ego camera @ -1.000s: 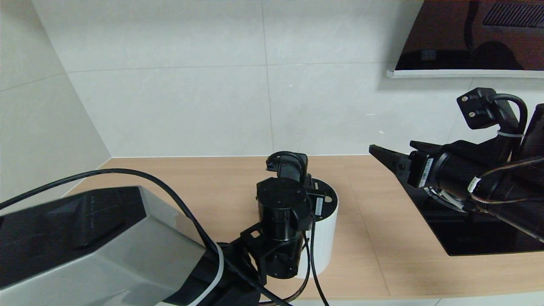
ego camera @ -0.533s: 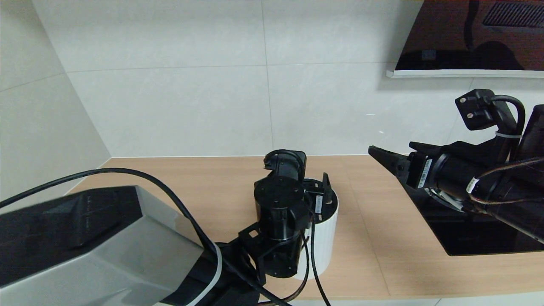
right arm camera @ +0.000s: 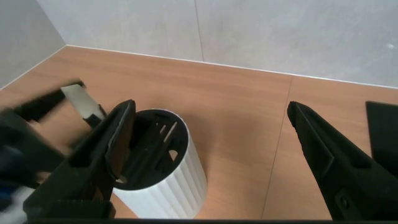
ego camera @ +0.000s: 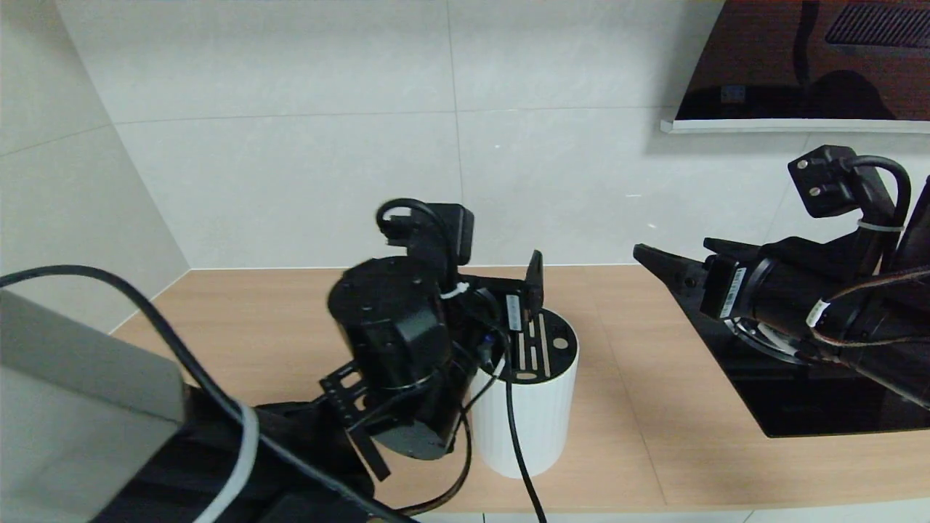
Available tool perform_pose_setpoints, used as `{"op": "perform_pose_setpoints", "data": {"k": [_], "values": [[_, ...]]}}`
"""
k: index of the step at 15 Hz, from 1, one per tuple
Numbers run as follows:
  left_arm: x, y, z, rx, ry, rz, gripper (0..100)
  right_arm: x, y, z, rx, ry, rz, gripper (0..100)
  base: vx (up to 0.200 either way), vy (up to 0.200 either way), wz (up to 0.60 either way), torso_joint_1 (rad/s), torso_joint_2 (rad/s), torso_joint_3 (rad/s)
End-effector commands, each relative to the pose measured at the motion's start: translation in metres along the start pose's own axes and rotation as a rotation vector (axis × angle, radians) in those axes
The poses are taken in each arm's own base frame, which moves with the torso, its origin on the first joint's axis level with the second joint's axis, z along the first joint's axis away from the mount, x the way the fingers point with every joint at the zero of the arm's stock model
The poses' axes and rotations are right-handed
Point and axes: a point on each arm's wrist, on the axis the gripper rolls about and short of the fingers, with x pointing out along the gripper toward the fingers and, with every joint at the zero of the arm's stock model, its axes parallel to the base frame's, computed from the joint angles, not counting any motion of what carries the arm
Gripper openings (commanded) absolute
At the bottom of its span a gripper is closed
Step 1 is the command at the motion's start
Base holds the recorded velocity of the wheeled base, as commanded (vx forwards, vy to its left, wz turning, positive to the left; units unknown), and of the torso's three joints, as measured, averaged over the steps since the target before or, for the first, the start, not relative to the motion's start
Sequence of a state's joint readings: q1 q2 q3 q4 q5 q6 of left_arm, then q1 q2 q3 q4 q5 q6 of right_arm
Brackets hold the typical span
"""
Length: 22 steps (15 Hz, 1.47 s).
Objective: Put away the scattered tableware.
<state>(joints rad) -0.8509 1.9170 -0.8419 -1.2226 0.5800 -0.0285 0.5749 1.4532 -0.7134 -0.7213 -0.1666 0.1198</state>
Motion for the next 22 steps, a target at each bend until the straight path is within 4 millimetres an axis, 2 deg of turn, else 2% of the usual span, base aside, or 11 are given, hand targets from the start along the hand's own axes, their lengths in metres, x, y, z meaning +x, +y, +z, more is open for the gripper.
{"op": "perform_pose_setpoints", "data": {"k": [1,3,5,8,9,11,12,13,16,20,22], "values": [[-0.025,0.04,0.054,-0.052,-0.114,-0.001,100,-0.01,-0.001,0.01,0.007,-0.04,-0.003,100,0.0,0.0,0.0,0.0,0.0,0.0],[-0.038,0.066,0.085,-0.076,-0.203,0.012,100,-0.027,-0.005,0.025,0.017,-0.102,-0.008,100,0.0,0.0,0.0,0.0,0.0,0.0],[-0.055,0.105,0.116,-0.075,-0.307,0.079,100,-0.053,-0.008,0.038,0.032,-0.174,-0.004,100,0.0,0.0,0.0,0.0,0.0,0.0],[-0.095,0.14,0.135,-0.05,-0.358,0.182,100,-0.095,-0.021,0.036,0.029,-0.233,-0.041,100,0.0,0.0,0.0,0.0,0.0,0.0],[-0.125,0.152,0.137,-0.032,-0.338,0.216,100,-0.12,-0.03,0.029,0.026,-0.263,-0.074,100,0.0,0.0,0.0,0.0,0.0,0.0],[-0.169,0.16,0.133,-0.013,-0.284,0.232,100,-0.152,-0.039,0.02,0.023,-0.301,-0.126,100,0.0,0.0,0.0,0.0,0.0,0.0],[-0.21,0.166,0.132,-0.001,-0.244,0.225,100,-0.181,-0.042,0.016,0.018,-0.32,-0.165,100,0.0,0.0,0.0,0.0,0.0,0.0],[-0.236,0.17,0.129,0.012,-0.21,0.212,100,-0.202,-0.042,0.01,0.016,-0.307,-0.181,100,0.0,0.0,0.0,0.0,0.0,0.0],[-0.301,0.178,0.113,0.053,-0.152,0.236,100,-0.256,-0.041,-0.014,-0.002,-0.289,-0.263,100,0.0,0.0,0.0,0.0,0.0,0.0],[-0.346,0.175,0.091,0.075,-0.192,0.343,100,-0.301,-0.031,-0.045,-0.094,-0.371,-0.366,100,0.0,0.0,0.0,0.0,0.0,0.0],[-0.358,0.173,0.08,0.085,-0.198,0.381,100,-0.303,-0.028,-0.044,-0.105,-0.403,-0.413,100,0.0,0.0,0.0,0.0,0.0,0.0]]}}
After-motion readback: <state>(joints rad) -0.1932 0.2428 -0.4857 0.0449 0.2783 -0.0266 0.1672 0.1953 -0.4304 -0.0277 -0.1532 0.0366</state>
